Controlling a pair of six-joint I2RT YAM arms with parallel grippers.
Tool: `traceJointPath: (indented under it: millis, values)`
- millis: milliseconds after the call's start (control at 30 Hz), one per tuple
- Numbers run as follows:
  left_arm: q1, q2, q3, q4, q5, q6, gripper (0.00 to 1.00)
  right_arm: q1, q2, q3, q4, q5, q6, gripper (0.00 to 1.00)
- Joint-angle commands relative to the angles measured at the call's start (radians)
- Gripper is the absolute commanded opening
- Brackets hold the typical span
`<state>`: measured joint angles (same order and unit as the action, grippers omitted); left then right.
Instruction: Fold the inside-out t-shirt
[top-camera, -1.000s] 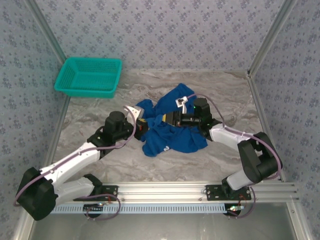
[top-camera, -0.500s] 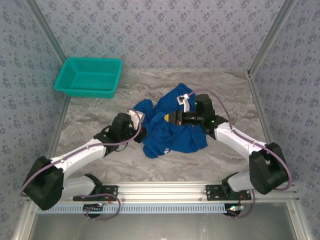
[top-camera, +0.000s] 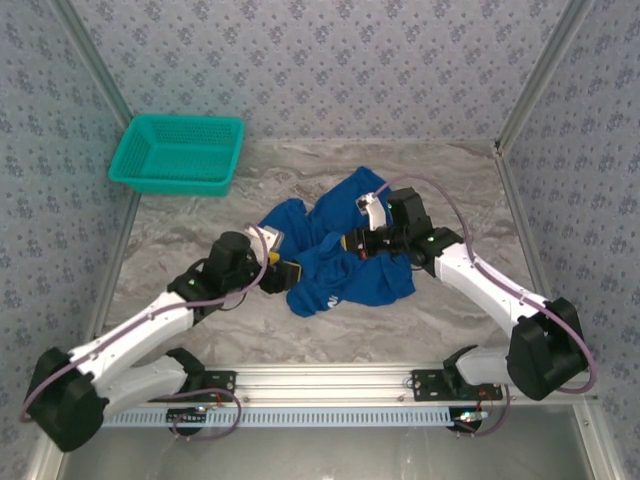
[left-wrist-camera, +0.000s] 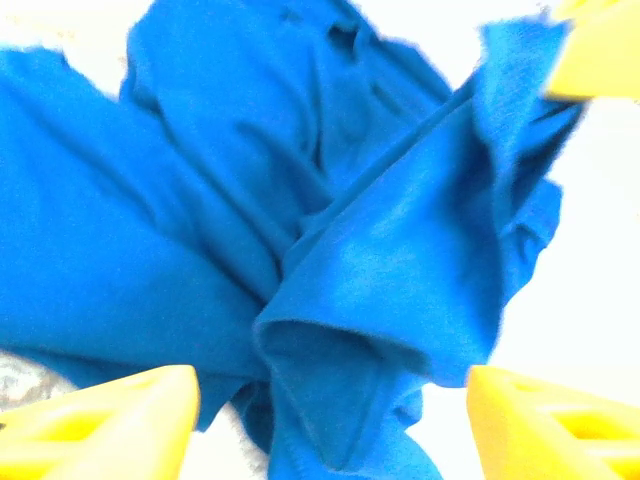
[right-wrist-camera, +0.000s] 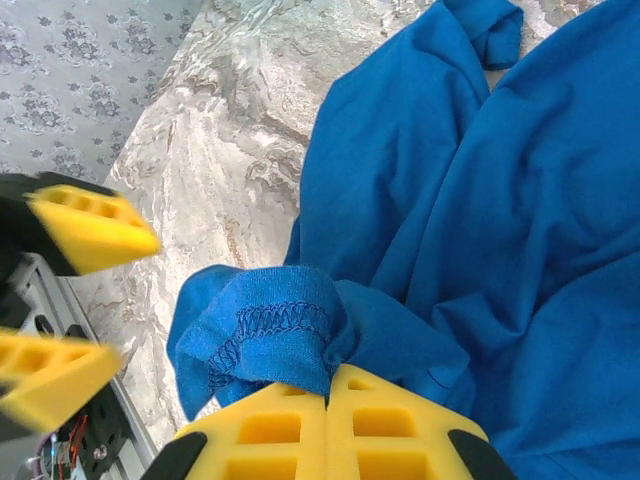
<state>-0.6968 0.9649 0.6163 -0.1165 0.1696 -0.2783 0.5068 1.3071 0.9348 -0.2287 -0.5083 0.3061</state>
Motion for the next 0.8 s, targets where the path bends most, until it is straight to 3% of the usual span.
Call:
traceJointPath:
  millis: [0,200,267,433,767]
  values:
    - [-0.087,-0.044,0.011,-0.012,-0.118,0.017,0.78,0.009,0.008,0.052,-0.035,0.022,-0.002,0.02]
    - [-0.213,0.184,0.214,-0.123,-0.295,0.140,0.83,0.019,0.024,0.065,-0.023,0.008,0.013,0.02]
    - [-0.226,0.245,0.252,-0.107,-0.289,0.166,0.84,0.022,0.026,0.065,-0.021,0.006,0.016,0.02]
    - [-0.230,0.345,0.316,-0.128,-0.398,0.204,0.84,0.024,0.019,0.065,-0.043,0.012,0.004,0.02]
    - [-0.139,0.304,0.267,-0.191,-0.349,0.184,0.55,0.018,-0.005,0.071,-0.076,0.035,-0.022,0.01]
